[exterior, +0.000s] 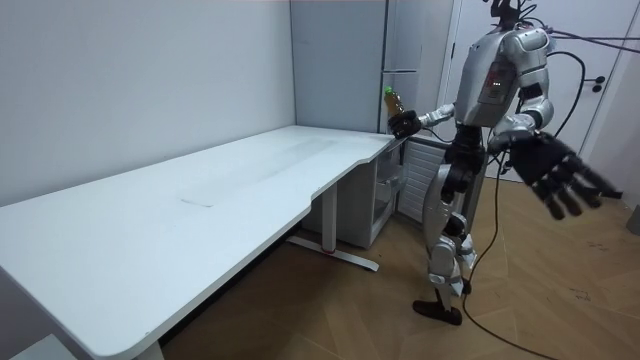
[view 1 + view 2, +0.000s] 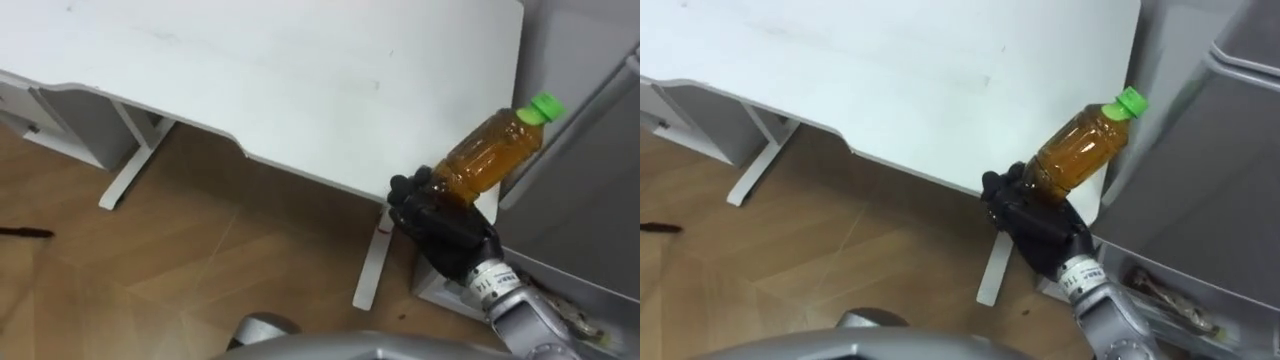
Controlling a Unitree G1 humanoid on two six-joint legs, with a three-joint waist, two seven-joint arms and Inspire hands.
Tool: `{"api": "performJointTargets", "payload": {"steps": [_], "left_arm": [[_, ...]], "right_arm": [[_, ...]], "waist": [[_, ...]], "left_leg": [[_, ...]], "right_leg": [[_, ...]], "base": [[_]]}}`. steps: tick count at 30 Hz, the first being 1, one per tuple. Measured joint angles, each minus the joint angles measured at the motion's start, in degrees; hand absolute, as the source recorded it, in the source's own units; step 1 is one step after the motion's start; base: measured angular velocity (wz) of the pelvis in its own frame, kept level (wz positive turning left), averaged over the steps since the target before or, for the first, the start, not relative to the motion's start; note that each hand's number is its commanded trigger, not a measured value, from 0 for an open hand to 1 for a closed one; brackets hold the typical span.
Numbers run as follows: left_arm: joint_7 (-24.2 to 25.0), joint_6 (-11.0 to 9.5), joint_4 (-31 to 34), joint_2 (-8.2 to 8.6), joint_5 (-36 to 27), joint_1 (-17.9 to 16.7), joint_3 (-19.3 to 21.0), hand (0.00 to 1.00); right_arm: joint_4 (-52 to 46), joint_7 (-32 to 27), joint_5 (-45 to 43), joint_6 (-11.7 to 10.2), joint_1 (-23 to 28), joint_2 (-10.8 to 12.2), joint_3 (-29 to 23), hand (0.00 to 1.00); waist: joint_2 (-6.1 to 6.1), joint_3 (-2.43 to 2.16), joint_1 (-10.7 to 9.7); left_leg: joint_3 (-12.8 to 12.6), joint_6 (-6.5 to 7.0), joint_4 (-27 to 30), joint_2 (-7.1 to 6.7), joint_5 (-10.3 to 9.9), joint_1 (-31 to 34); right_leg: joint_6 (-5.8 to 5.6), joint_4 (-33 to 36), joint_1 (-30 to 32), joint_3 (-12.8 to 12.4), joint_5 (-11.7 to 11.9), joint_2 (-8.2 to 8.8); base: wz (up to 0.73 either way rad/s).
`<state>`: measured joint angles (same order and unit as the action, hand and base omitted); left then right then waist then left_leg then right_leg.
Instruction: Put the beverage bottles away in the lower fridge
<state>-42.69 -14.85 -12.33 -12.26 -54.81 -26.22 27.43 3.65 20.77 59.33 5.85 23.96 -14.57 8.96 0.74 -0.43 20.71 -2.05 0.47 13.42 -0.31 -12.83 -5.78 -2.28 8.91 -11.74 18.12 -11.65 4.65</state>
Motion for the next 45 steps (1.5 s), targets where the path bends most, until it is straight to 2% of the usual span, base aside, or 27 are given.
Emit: {"api": "performJointTargets", "payload": {"steps": [3, 5, 7, 8, 10, 13, 17, 19, 20, 22, 24, 25, 27, 31, 35, 37, 42, 45], "left_arm": [[2.27, 1.93, -9.49, 0.05, -7.66, -0.04, -6.65, 0.00], [3.95, 2.77, -15.01, 0.13, -8.66, -0.62, -10.58, 0.00], [7.62, 4.23, -21.45, 0.26, -8.62, -0.84, -14.15, 0.00], [8.59, 4.62, -23.10, 0.29, -8.58, -0.83, -14.58, 0.00], [12.29, 5.89, -30.84, 0.32, -8.37, -0.66, -15.33, 0.00], [14.76, 7.95, -37.12, 0.35, -7.77, -0.79, -15.38, 0.00], [17.13, 10.58, -41.33, 0.92, -3.37, -0.51, -16.84, 0.00], [19.58, 12.21, -43.93, 1.14, 5.25, 0.03, -18.89, 0.00], [20.14, 12.52, -44.15, 1.30, 7.32, 0.20, -19.13, 0.00], [21.84, 13.60, -45.18, 2.14, 13.62, 1.53, -19.84, 0.00], [23.39, 13.80, -45.15, 2.56, 16.88, 2.35, -19.97, 0.00], [23.84, 13.77, -45.09, 2.55, 19.09, 3.02, -20.01, 0.00], [24.46, 13.80, -44.77, 2.56, 20.97, 3.74, -20.37, 0.00], [25.58, 13.71, -42.78, 2.58, 23.24, 4.45, -21.86, 0.00], [25.91, 13.44, -42.81, 3.02, 25.58, 5.28, -22.04, 0.00], [25.92, 13.25, -42.97, 3.48, 25.66, 5.33, -22.18, 0.00], [27.52, 13.18, -44.19, 4.24, 25.74, 5.22, -22.08, 0.00], [28.51, 13.16, -45.26, 4.28, 25.72, 4.88, -22.02, 0.00]], "right_arm": [[0.02, -2.84, 3.54, 0.00, -0.61, -0.68, 2.15, 1.00], [0.03, -3.30, 3.39, 0.07, -1.50, -0.67, 3.76, 1.00], [0.01, -3.58, 3.37, 1.01, -3.24, -0.92, 4.27, 1.00], [0.01, -3.55, 3.38, 1.13, -3.74, -1.16, 4.27, 1.00], [0.08, -3.55, 3.36, 1.24, -5.35, -1.46, 3.88, 1.00], [0.27, -3.70, 3.07, 1.94, -6.42, -2.40, 3.17, 1.00], [0.27, -3.71, 2.35, 4.48, -8.56, -3.16, 3.07, 1.00], [0.26, -3.57, -1.98, 5.16, -9.91, -3.16, 2.74, 1.00], [0.26, -3.51, -3.45, 5.28, -10.11, -3.18, 2.53, 1.00], [0.24, -2.44, -13.15, 5.42, -11.06, -2.98, 0.95, 1.00], [0.09, -1.62, -21.38, 5.29, -11.66, -3.00, -0.74, 1.00], [0.04, -0.06, -26.07, 4.85, -11.41, -3.03, -1.11, 1.00], [-0.46, 1.12, -31.84, 3.56, -11.20, -2.64, -1.11, 1.00], [-3.02, -1.38, -41.14, 3.39, -10.06, -2.12, -2.52, 1.00], [-5.26, -4.77, -48.86, 3.22, -7.95, -1.40, -5.39, 1.00], [-5.49, -6.53, -55.61, 2.37, -7.56, -0.85, -6.28, 1.00], [-7.36, -8.93, -58.86, 1.73, -5.41, 1.78, -8.60, 1.00], [-7.74, -10.75, -58.57, 1.19, -4.68, 2.86, -10.95, 1.00]], "waist": [[-0.24, 0.07, -0.32], [-0.62, 0.16, -0.69], [-1.26, 0.46, -1.95], [-1.39, 0.52, -2.22], [-1.50, 0.61, -3.86], [-1.60, 0.73, -5.37], [-1.64, 0.85, -8.17], [-1.66, 0.87, -10.36], [-1.68, 0.85, -10.95], [-1.66, 0.88, -13.17], [-1.77, 0.85, -14.66], [-2.09, 0.74, -15.16], [-2.40, 0.90, -16.44], [-2.48, 0.90, -18.90], [-2.40, 0.72, -18.87], [-2.13, 0.34, -19.34], [-1.63, 0.08, -20.39], [-1.04, 0.25, -20.64]], "left_leg": [[-0.55, -0.02, -0.79, 0.10, 0.00, -0.55], [-1.25, -0.06, -1.73, 0.32, 0.00, -1.06], [-1.25, -0.08, -1.74, 0.45, 0.00, -0.92], [-1.36, -0.08, -1.73, 0.48, 0.00, -0.87], [-1.85, -0.02, -1.71, 0.44, -0.05, -0.87], [-2.39, 0.05, -2.03, 0.36, -0.09, -0.87], [-2.38, 0.08, -2.03, 0.36, -0.09, -0.87], [-2.00, 0.08, -1.90, 0.27, -0.08, -0.80], [-2.00, 0.08, -1.88, 0.25, -0.08, -0.82], [-1.92, 0.21, -1.86, 0.03, 0.00, -0.85], [-1.99, 0.29, -1.96, -0.08, 0.04, -0.83], [-2.29, 0.30, -2.14, -0.09, 0.04, -0.91], [-2.56, 0.31, -2.10, -0.11, 0.04, -0.85], [-2.99, 0.51, -2.15, -0.16, -0.08, -0.81], [-4.22, 0.52, -2.22, -0.03, -0.09, -0.79], [-4.89, 0.54, -2.07, 0.04, -0.07, -0.95], [-5.39, 0.54, -2.39, 0.16, -0.08, -1.12], [-5.71, 0.52, -2.59, 0.37, -0.09, -1.57]], "right_leg": [[-0.01, 0.09, 0.07, -0.34, 0.00, -0.08], [-0.01, 0.24, 0.03, -0.54, 0.00, -0.19], [-0.01, 0.83, 0.58, -0.42, 0.00, -0.22], [-0.01, 1.00, 0.76, -0.42, 0.00, -0.21], [-0.01, 0.89, 0.78, -0.76, 0.01, -0.12], [-0.03, 0.83, 0.90, -0.94, 0.02, -0.04], [-0.03, 0.84, 0.85, -0.73, 0.01, 0.00], [-0.03, 0.86, 0.57, -0.69, 0.01, 0.01], [-0.04, 0.86, 0.53, -0.69, 0.01, 0.04], [-0.07, 0.86, 0.57, -1.01, -0.01, 0.24], [-0.09, 0.88, 0.73, -1.29, -0.02, 0.35], [-0.13, 0.92, 0.59, -2.22, -0.05, 0.32], [-0.18, 0.89, 0.69, -3.16, -0.02, 0.30], [-0.39, 0.85, 0.86, -4.19, 0.10, 0.29], [-0.47, 0.97, 1.64, -5.50, 0.15, 0.24], [-0.51, 1.04, 1.75, -5.91, 0.18, 0.22], [-0.52, 1.07, 1.84, -6.69, 0.19, 0.12], [-0.49, 1.20, 1.82, -7.03, 0.21, -0.04]], "base": [[-0.11], [-0.16], [0.00], [-0.07], [-0.06], [0.00], [0.03], [0.08], [0.05], [0.02], [-0.04], [-0.09], [-0.09], [-0.07], [-0.19], [-0.13], [-0.06], [-0.07]]}}
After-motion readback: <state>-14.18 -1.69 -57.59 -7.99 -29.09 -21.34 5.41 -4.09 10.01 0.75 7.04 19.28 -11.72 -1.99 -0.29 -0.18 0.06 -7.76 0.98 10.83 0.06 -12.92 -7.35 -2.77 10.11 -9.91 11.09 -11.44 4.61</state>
